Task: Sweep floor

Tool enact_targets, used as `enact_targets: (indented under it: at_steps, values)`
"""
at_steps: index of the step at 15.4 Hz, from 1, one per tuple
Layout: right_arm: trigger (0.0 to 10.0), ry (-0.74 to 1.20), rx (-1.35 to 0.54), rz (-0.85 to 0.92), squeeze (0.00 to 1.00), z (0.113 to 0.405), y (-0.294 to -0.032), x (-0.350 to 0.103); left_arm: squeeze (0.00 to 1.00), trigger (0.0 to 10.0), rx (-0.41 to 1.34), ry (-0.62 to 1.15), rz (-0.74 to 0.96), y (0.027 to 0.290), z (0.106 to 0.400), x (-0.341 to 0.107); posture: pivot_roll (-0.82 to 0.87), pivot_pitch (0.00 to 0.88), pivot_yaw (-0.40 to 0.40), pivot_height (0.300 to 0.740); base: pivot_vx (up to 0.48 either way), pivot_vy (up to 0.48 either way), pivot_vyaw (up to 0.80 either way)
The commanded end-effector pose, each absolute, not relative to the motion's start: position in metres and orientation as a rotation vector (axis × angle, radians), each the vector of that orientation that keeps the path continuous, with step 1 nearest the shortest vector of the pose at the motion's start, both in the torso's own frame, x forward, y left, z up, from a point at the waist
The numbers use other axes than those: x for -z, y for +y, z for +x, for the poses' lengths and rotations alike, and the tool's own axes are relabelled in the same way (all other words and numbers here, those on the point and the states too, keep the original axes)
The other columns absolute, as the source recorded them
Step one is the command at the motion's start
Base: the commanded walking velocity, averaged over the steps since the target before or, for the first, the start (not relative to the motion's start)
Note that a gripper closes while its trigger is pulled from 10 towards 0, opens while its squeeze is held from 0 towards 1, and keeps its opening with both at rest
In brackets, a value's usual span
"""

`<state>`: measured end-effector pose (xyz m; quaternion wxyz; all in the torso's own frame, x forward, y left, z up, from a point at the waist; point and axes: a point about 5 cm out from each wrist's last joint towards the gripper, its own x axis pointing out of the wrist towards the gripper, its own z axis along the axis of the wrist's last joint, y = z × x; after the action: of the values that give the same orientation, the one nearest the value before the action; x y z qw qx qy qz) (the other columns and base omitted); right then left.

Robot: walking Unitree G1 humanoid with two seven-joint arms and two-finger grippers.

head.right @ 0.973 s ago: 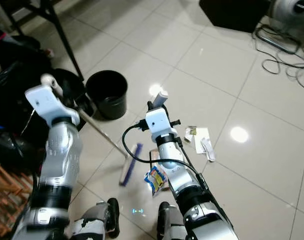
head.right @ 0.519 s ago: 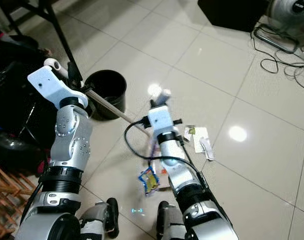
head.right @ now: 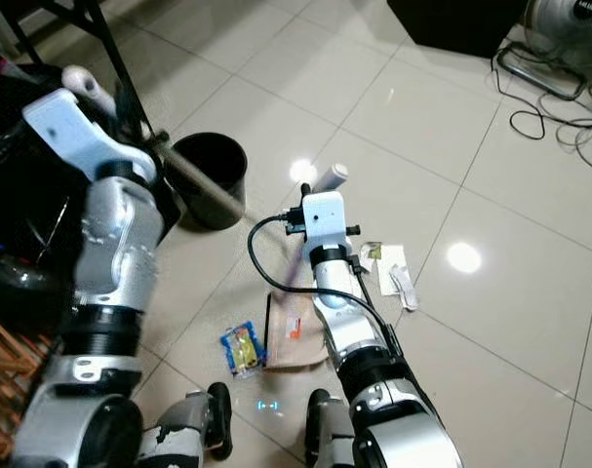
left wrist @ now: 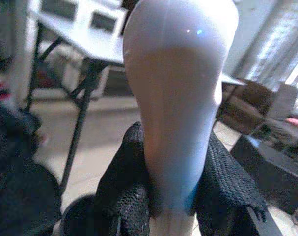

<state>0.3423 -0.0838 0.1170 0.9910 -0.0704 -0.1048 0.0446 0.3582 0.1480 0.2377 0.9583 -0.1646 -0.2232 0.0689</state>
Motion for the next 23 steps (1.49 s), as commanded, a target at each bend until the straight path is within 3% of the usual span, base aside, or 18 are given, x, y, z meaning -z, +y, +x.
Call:
enact_targets:
  at_steps: [1,4,9,13,17,23]
  values:
    - [10.0,-0.169,-0.090,-0.142,0.00,0.339,-0.085,-0.108,0.00,10.0,-0.084,-0.538,-0.287,0.146,0.354,-0.254,0.12,0.275,-0.024,0.740,0.000,0.000,0.00]
    - [10.0,-0.173,-0.106,-0.155,0.00,0.338,-0.083,-0.106,0.00,10.0,-0.009,-0.531,-0.022,0.164,0.352,-0.249,0.13,0.279,-0.019,0.740,0.000,0.000,0.00]
    - [10.0,-0.226,-0.197,-0.210,0.00,0.337,-0.072,-0.112,0.00,10.0,-0.002,-0.336,0.153,0.188,0.333,-0.207,0.14,0.277,-0.017,0.740,0.000,0.000,0.00]
    - [10.0,-0.250,-0.259,-0.259,0.00,0.333,-0.061,-0.111,0.00,10.0,-0.120,-0.273,0.112,0.180,0.321,-0.166,0.12,0.273,-0.030,0.740,0.000,0.000,0.00]
    - [10.0,-0.249,-0.289,-0.255,0.00,0.326,-0.052,-0.107,0.00,10.0,-0.186,-0.261,0.054,0.162,0.329,-0.145,0.08,0.272,-0.036,0.740,0.000,0.000,0.00]
    - [10.0,-0.157,-0.196,-0.156,0.00,0.326,-0.056,-0.099,0.00,10.0,-0.365,-0.135,-0.299,0.132,0.348,-0.139,0.08,0.273,-0.026,0.740,0.000,0.000,0.00]
